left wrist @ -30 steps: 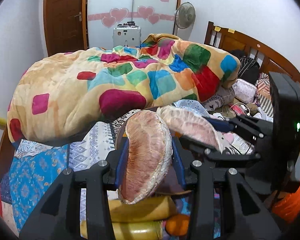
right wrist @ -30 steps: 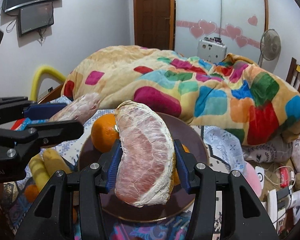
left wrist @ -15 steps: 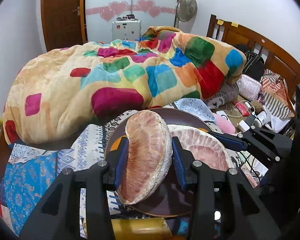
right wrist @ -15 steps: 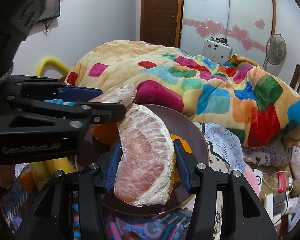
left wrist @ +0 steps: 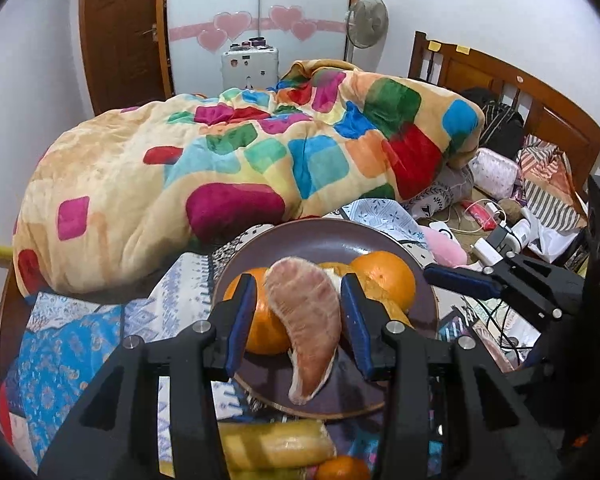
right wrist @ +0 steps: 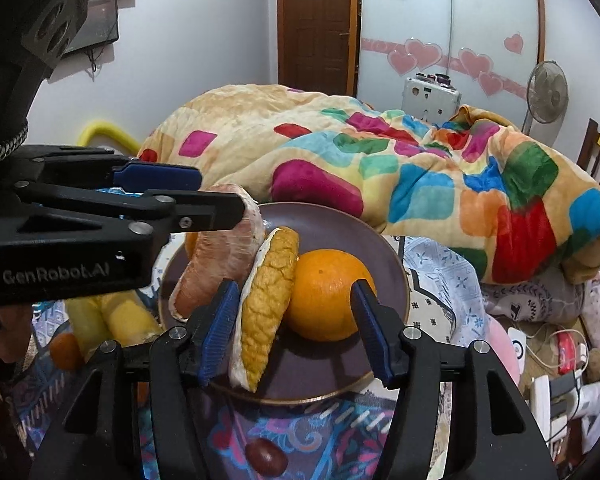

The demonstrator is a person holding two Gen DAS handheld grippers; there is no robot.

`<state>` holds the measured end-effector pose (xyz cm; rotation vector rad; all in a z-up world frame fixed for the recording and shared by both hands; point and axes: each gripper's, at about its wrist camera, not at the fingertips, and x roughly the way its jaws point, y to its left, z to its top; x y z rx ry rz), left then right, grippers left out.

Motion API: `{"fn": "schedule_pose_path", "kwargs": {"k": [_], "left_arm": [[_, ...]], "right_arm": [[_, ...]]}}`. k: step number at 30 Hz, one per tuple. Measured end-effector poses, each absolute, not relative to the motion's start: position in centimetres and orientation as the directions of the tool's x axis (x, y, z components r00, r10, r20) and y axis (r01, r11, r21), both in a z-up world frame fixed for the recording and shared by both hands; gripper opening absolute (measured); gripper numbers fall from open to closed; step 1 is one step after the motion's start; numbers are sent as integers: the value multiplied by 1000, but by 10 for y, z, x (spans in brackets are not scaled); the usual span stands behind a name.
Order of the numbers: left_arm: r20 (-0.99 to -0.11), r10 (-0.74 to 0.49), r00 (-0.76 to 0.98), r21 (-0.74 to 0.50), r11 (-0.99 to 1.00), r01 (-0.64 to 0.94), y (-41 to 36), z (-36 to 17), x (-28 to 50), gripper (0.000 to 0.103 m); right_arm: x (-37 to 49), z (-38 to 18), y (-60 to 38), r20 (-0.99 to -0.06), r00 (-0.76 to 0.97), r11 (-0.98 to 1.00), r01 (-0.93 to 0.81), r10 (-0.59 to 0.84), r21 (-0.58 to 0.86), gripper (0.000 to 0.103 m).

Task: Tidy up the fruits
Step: 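Carry both pomelo segments onto the plate beside the oranges and release, then grasp a small mandarin with the right tool while the left tool grasps another mandarin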

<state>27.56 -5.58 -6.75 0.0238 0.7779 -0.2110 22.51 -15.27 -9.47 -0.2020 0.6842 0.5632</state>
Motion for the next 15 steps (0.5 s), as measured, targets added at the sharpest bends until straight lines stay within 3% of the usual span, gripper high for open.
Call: {"fn": "schedule_pose_path", "kwargs": {"k": [10, 15], "left_arm": [[-671, -136, 729, -39, 988, 149, -27, -47, 225, 45], [-677, -113, 728, -44, 993, 113, -6, -46, 197, 53]], "right_arm": [[188, -74, -158, -622, 651, 836, -548, 435, 11, 55], [170, -72, -154, -621, 640, 828, -560, 452, 26, 55]]}}
